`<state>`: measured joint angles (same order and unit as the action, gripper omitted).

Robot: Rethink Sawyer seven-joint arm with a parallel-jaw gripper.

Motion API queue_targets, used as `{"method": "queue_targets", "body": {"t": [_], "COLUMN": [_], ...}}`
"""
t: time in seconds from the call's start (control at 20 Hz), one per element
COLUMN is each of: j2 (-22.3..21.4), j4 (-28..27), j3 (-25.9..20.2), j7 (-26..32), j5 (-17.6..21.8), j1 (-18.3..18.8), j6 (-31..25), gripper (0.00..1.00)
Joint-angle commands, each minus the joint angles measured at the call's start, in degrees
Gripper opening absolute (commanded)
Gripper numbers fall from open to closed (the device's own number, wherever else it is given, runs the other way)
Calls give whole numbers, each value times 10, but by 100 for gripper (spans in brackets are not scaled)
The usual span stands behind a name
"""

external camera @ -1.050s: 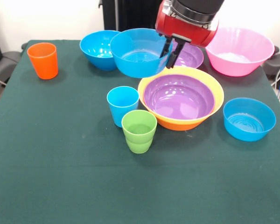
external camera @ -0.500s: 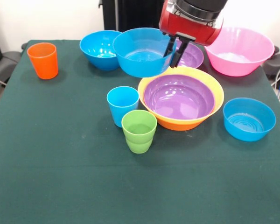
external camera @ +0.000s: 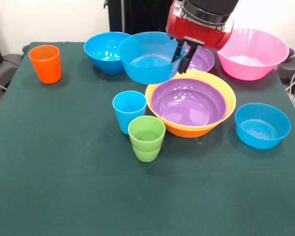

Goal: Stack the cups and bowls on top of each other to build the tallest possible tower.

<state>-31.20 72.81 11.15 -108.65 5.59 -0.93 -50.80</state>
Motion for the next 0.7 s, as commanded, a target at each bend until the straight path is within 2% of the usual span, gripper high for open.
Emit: {"method": "queue_targets", "body": {"t": [0.05, 0.7], "j2": [48, 73], "j4": [-16, -23], "j3": [-74, -83], "j7": [81, 58], "j5": [56, 60], "j1": [13, 13], "j6": [6, 26], "gripper": [0, 0]}}
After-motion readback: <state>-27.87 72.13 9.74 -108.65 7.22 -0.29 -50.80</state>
